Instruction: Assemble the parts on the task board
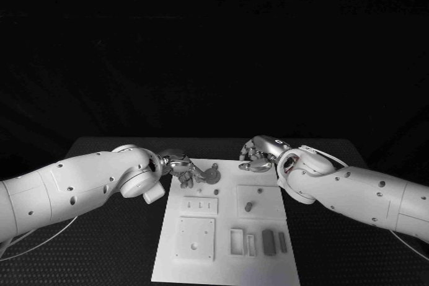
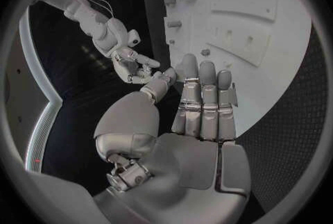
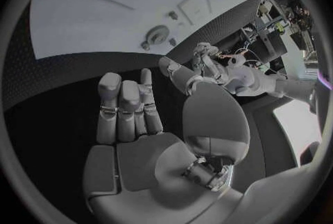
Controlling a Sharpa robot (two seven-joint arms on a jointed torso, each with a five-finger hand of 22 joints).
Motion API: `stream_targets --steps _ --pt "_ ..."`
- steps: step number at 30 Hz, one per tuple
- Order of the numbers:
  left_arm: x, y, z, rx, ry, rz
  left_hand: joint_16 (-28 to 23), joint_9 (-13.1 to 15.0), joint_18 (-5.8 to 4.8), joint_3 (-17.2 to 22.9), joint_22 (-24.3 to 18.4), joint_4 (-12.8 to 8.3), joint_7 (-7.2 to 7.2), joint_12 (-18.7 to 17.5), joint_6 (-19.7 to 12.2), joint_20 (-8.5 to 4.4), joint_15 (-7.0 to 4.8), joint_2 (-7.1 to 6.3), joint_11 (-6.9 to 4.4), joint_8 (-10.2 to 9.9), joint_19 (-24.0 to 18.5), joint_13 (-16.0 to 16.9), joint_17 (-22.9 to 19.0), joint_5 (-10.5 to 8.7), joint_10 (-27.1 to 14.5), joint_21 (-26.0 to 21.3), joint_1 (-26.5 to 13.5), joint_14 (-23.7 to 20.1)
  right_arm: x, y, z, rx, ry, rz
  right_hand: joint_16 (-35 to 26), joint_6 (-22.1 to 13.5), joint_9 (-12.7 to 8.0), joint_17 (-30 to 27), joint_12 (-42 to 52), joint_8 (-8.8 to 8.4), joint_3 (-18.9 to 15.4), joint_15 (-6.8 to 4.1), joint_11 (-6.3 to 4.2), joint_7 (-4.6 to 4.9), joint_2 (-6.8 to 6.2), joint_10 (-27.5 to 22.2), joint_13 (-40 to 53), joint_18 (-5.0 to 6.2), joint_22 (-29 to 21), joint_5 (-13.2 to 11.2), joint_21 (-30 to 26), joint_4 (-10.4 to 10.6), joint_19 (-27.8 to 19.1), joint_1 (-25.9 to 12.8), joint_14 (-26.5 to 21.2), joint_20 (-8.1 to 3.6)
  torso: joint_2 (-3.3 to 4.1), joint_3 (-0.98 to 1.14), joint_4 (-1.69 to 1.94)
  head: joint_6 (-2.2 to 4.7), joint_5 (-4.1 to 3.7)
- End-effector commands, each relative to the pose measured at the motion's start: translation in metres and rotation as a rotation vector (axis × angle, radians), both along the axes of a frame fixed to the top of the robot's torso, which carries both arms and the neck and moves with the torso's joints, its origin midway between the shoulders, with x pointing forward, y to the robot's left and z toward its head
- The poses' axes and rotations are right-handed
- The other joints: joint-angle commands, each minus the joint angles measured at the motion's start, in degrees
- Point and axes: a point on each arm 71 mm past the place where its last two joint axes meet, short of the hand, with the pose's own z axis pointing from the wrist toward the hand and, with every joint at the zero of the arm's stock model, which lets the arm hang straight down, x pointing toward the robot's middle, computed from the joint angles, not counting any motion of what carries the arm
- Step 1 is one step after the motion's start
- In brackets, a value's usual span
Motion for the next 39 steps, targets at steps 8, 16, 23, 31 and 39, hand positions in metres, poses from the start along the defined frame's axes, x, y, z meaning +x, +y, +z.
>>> stream_targets --steps 8,16,23,31,39 --pt "-0.004 -0.003 -0.006 0.203 -0.062 -0.02 13.7 2.98 0.46 -0.22 1.4 -1.33 -3.64 19.44 3.64 -6.28 -5.72 0.09 -2.97 -0.13 6.11 14.68 4.31 7.63 1.18 9.37 -2.08 5.21 0.023 -0.038 0.011 0.117 -0.02 -0.126 -0.69 -1.22 -0.27 -0.26 -0.49 -0.72 -0.49 0.24 0.43 0.21 -0.23 -0.73 -0.24 2.58 -0.15 -0.07 -0.81 0.59 -0.72 0.26 -0.76 -0.05 0.04 0.11 0.02 -0.93 0.15" --pt "-0.008 -0.008 -0.011 0.316 -0.062 -0.036 20.51 4.87 1.08 0.74 1.06 -1.46 -4.1 29.37 3.69 -8.46 -8.17 0.26 -3.51 -0.88 7.65 21.57 5.0 8.58 -0.62 15.11 -2.56 6.06 0.033 -0.049 0.016 0.133 -0.027 -0.169 -0.75 -1.25 -0.28 -0.28 -0.51 -0.72 -0.56 0.26 0.45 0.23 -0.25 -0.76 -0.28 2.58 -0.17 0.07 -0.88 0.55 -0.76 0.36 -0.79 -0.03 0.04 0.15 0.08 -1.67 0.24" --pt "-0.009 -0.013 -0.017 0.336 -0.063 -0.031 21.7 5.8 1.06 0.94 0.87 -1.38 -4.48 30.7 4.77 -8.82 -8.5 0.04 -3.87 -0.57 7.49 21.94 4.35 11.05 -1.08 16.28 -3.33 6.01 0.038 -0.053 0.02 0.156 -0.035 -0.184 -0.77 -1.27 -0.28 -0.3 -0.53 -0.73 -0.67 0.28 0.46 0.24 -0.27 -0.78 -0.3 2.58 -0.18 0.22 -0.92 0.58 -0.78 0.32 -0.81 -0.01 0.02 0.21 0.09 -2.2 0.3" --pt "-0.013 -0.019 -0.03 0.357 -0.088 -0.039 22.89 6.88 1.08 1.02 0.58 -1.4 -5.03 31.82 6.32 -9.2 -8.91 -0.25 -4.4 -0.14 7.39 21.87 3.41 14.34 -1.29 17.43 -4.43 6.01 0.043 -0.056 0.023 0.271 -0.009 -0.188 -5.17 -4.22 -0.8 -2.78 -3.96 -1.99 -0.99 1.57 1.78 1.54 -0.17 -3.47 -2.66 2.58 -1.54 1.11 -5.06 0.46 -5.2 0.06 -4.57 1.48 0.1 -0.02 -0.05 -2.77 0.31" --pt "-0.016 -0.022 -0.037 0.37 -0.109 -0.052 23.76 7.48 0.98 1.25 0.28 -1.42 -5.38 32.56 7.27 -9.22 -9.24 -0.45 -4.74 -0.03 7.74 21.67 2.74 15.84 -1.3 17.47 -5.09 6.18 0.044 -0.057 0.023 0.359 0.018 -0.191 -17.09 -9.6 -1.77 -11.28 -13.1 -3.39 -1.33 4.99 4.69 4.15 0.16 -8.41 -12.26 1.35 -6.22 1.74 -16.44 -0.1 -14.32 -0.04 -11.88 6.57 0.06 -0.01 0.04 -3.27 0.04"
